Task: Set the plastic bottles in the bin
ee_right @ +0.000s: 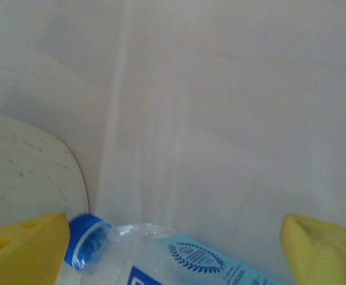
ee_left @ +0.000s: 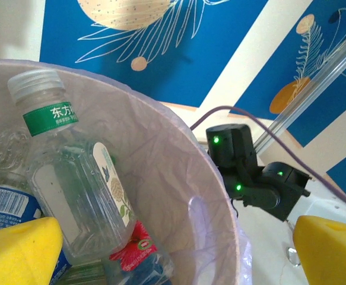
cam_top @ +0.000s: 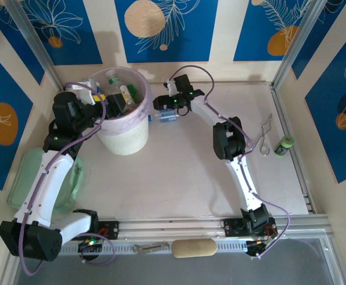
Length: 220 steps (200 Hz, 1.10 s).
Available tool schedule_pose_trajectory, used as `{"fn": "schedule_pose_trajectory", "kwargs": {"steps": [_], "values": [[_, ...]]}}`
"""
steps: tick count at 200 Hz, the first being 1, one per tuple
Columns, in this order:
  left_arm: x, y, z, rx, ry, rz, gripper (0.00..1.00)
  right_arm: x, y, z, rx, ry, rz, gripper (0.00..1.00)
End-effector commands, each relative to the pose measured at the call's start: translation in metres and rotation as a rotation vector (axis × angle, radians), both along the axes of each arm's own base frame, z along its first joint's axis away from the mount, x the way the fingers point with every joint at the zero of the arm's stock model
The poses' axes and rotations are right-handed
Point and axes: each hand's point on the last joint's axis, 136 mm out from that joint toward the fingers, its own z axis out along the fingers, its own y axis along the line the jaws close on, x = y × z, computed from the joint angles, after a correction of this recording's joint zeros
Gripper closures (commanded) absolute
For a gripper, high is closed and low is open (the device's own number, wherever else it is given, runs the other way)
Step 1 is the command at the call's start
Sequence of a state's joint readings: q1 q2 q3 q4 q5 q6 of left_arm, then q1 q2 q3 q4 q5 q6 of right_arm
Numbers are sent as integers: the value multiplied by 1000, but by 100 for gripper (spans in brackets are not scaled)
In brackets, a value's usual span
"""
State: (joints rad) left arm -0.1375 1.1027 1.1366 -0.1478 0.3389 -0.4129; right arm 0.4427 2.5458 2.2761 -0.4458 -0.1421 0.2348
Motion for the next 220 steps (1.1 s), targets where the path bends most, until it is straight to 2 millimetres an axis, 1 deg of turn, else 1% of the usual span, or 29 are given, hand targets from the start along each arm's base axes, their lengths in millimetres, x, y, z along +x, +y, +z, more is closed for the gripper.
{"fn": "schedule_pose_trajectory", "kwargs": {"steps": [1, 28, 59, 69, 89, 115, 144, 171, 194, 220], "values": [[5, 1, 16, -22, -48, 8, 0, -13, 2, 3, -4, 29, 50, 8], [7, -1, 16, -25, -42, -1, 0, -25, -2, 4, -25, 29, 72, 8], [7, 0, 18, -28, -48, 3, 0, -50, -3, 7, -56, 6, 105, 7], [7, -1, 19, -30, -51, 2, 0, -57, -5, 5, -88, -12, 109, 7], [7, -1, 19, -43, -47, 0, 0, -70, -10, -2, -184, -51, 125, 5], [8, -3, 19, -55, -45, -5, 0, -84, -14, -17, -349, -99, 156, 3], [7, -2, 19, -55, -42, -4, 0, -101, -12, -29, -473, -149, 217, 0], [6, -2, 20, -53, -44, -1, 0, -111, -13, -31, -513, -164, 253, 0], [5, -1, 19, -50, -41, 4, 0, -117, -15, -35, -525, -156, 270, 1], [4, 0, 19, -50, -42, 5, 0, -118, -17, -39, -534, -146, 273, 6]]}}
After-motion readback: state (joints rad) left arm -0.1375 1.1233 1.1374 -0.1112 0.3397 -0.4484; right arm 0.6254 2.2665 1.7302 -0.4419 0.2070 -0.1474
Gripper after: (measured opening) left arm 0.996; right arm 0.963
